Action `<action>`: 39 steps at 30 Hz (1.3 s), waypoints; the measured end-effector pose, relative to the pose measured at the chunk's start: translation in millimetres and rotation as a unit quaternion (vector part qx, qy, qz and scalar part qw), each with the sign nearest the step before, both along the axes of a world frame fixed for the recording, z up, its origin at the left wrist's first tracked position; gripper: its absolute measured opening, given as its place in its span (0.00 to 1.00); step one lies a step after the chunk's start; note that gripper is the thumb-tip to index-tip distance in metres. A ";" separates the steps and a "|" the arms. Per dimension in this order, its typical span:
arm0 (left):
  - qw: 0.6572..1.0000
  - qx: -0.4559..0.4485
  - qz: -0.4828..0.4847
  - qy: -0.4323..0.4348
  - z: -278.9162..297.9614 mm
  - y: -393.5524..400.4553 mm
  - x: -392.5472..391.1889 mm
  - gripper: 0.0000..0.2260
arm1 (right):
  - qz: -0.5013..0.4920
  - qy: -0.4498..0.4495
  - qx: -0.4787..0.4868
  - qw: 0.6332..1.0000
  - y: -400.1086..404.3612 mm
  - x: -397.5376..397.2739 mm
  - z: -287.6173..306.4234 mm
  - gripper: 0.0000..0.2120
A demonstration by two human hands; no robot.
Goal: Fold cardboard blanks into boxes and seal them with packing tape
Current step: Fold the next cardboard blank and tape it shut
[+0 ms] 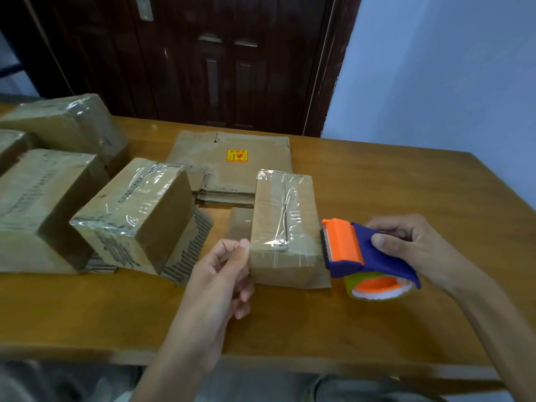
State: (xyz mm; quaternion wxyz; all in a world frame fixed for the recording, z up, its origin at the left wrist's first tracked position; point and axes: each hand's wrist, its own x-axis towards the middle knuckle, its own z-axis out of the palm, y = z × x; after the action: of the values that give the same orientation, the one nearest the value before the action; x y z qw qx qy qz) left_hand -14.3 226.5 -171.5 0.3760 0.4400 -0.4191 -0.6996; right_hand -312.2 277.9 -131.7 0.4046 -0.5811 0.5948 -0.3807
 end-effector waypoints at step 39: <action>0.700 -0.643 -0.119 -0.289 -4.3 -30.3 -6.6 0.21 | -0.002 0.441 0.021 0.897 1.6 27.8 79.0 0.16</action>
State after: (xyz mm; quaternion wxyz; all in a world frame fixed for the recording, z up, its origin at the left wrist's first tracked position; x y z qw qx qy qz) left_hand -20.9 196.1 -175.8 0.3412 0.2181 -0.9039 -0.1379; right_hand -284.4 279.5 -52.7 0.1123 -0.6796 0.7212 -0.0738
